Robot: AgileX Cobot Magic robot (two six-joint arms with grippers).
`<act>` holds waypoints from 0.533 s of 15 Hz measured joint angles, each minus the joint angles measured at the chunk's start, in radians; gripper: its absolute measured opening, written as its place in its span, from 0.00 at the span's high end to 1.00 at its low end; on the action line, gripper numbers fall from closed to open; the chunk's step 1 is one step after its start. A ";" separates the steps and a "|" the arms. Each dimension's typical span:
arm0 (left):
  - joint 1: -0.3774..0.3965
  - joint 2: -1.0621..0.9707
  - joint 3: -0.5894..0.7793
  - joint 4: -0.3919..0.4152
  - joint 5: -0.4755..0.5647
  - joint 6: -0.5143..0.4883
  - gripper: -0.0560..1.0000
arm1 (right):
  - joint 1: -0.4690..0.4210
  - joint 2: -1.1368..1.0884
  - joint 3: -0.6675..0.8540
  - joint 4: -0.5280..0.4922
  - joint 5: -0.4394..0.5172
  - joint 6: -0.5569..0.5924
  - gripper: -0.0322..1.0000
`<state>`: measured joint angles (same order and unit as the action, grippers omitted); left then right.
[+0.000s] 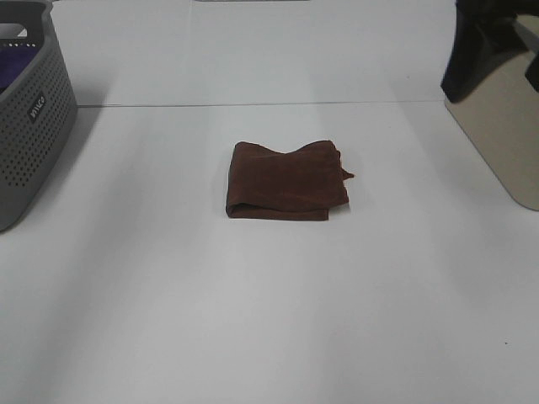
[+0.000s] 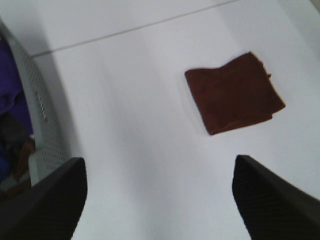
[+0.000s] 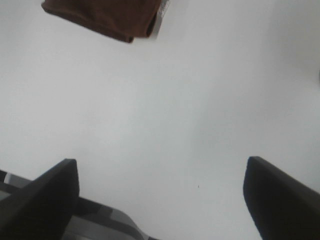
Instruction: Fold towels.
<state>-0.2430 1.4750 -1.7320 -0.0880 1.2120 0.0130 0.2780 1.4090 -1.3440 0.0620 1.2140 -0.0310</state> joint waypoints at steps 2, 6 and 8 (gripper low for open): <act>0.000 -0.160 0.231 0.031 0.001 -0.023 0.24 | 0.000 -0.117 0.156 0.000 0.000 0.001 0.14; 0.000 -0.533 0.722 0.033 -0.028 -0.033 0.24 | 0.000 -0.404 0.517 -0.005 -0.042 0.001 0.14; 0.000 -0.698 0.880 0.033 -0.073 -0.033 0.24 | 0.000 -0.524 0.633 -0.021 -0.048 0.001 0.14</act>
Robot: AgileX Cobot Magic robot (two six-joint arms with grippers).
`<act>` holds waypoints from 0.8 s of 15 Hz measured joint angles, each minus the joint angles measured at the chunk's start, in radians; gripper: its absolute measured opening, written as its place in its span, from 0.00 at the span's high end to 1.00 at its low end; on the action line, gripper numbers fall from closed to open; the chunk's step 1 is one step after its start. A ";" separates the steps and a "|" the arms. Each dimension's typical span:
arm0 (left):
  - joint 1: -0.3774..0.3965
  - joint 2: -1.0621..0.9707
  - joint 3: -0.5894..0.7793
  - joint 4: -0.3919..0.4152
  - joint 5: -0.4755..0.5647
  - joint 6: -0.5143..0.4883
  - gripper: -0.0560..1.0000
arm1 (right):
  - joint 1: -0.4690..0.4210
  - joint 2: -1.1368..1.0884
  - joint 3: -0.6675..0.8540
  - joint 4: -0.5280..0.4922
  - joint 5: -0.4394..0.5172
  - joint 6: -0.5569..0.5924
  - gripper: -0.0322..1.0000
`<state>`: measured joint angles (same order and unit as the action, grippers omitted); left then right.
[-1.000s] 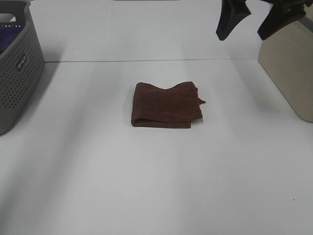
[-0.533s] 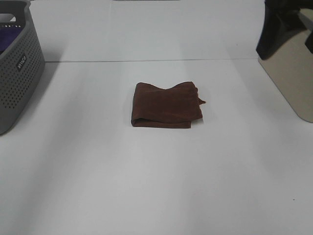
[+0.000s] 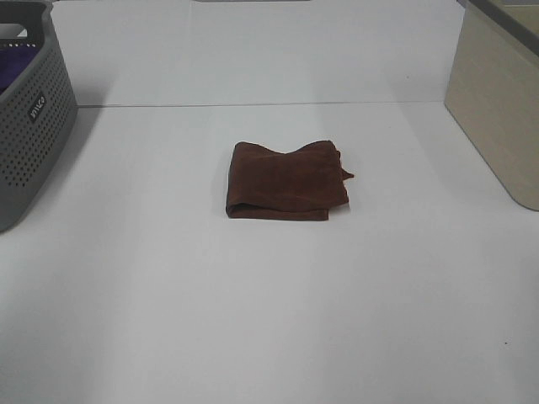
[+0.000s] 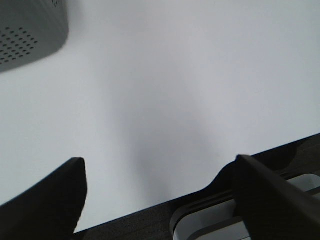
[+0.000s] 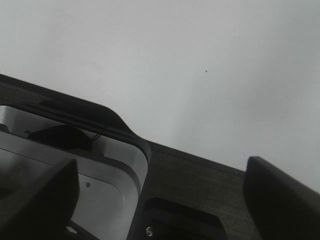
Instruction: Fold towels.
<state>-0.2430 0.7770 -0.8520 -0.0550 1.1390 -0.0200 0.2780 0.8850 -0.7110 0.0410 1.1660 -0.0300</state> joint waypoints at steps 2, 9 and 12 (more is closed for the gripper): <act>0.000 -0.153 0.135 -0.003 -0.018 0.001 0.24 | 0.000 -0.126 0.088 -0.012 -0.015 -0.001 0.14; 0.000 -0.474 0.333 -0.041 -0.076 0.087 0.24 | 0.000 -0.520 0.194 -0.032 -0.087 -0.007 0.14; 0.000 -0.476 0.347 -0.079 -0.089 0.150 0.24 | 0.000 -0.544 0.201 -0.033 -0.099 -0.007 0.14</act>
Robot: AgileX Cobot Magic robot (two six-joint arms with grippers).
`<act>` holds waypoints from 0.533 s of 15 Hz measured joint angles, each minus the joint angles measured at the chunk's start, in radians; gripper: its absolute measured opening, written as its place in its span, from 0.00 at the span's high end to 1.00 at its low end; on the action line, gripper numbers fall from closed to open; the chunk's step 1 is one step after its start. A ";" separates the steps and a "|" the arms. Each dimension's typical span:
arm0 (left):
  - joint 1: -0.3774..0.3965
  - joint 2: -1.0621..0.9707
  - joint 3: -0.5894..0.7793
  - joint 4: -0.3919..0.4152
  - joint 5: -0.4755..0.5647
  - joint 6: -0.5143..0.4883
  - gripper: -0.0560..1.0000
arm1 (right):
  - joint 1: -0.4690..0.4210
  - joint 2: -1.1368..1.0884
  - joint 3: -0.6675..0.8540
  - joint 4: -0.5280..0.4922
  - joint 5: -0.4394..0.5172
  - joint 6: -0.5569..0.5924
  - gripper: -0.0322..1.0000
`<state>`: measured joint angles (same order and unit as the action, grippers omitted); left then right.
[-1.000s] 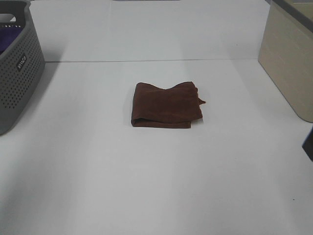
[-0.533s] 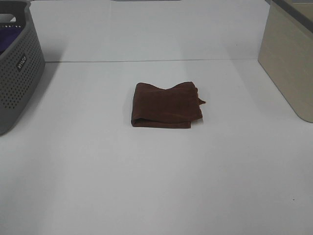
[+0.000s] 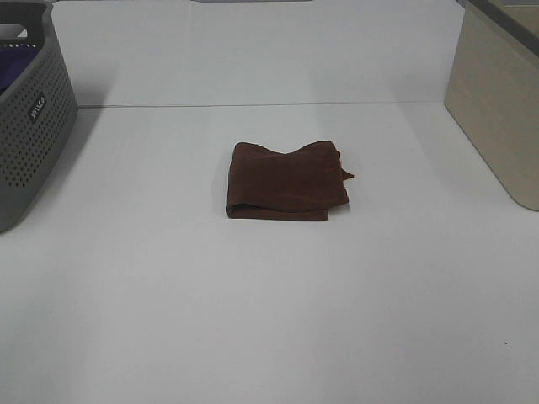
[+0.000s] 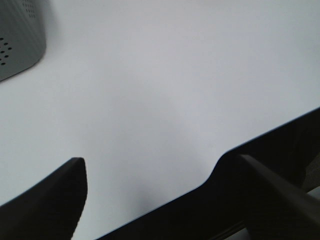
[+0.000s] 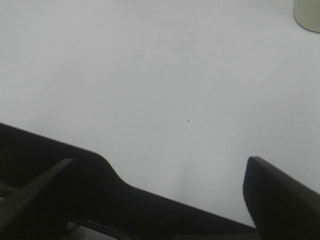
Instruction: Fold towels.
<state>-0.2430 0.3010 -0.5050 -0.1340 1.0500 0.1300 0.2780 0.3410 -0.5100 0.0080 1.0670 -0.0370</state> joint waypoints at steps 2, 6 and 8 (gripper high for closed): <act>0.000 0.000 0.000 -0.020 0.000 0.027 0.24 | 0.000 0.000 0.000 0.000 -0.002 0.000 0.14; 0.000 0.000 0.000 -0.021 0.000 0.032 0.24 | 0.000 0.000 0.001 0.000 -0.004 0.000 0.14; 0.000 0.000 0.000 -0.021 0.000 0.034 0.24 | 0.000 0.000 0.001 0.000 -0.004 0.000 0.14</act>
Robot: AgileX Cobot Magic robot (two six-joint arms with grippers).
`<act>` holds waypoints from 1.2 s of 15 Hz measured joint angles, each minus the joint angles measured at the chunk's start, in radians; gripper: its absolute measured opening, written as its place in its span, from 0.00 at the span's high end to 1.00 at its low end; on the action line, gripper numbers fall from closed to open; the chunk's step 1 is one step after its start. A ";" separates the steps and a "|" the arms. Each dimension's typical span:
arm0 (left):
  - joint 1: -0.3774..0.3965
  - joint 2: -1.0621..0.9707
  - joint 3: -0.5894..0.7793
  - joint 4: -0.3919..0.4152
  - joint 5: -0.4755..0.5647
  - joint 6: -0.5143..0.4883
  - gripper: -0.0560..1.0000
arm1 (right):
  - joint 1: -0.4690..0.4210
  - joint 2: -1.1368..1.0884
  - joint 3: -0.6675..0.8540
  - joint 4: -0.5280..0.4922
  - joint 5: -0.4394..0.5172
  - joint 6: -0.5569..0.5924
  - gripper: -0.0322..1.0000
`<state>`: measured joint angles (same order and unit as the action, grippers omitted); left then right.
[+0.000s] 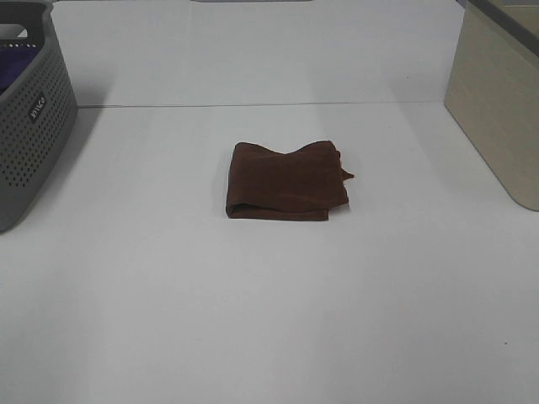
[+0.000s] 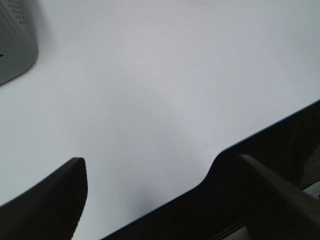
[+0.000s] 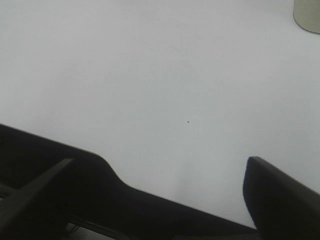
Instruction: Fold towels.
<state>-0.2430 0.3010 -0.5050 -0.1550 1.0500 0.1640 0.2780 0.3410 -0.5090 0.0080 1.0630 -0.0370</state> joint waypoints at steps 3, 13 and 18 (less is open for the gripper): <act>0.010 0.000 0.000 0.000 0.000 0.000 0.24 | -0.008 -0.011 0.000 0.000 -0.003 0.000 0.14; 0.232 -0.282 0.000 0.000 0.000 0.001 0.24 | -0.279 -0.343 0.000 0.004 -0.003 0.001 0.14; 0.232 -0.306 0.000 0.000 0.000 0.001 0.24 | -0.279 -0.346 0.002 0.004 -0.003 0.001 0.14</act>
<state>-0.0110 -0.0050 -0.5050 -0.1550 1.0500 0.1650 -0.0010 -0.0050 -0.5070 0.0120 1.0600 -0.0360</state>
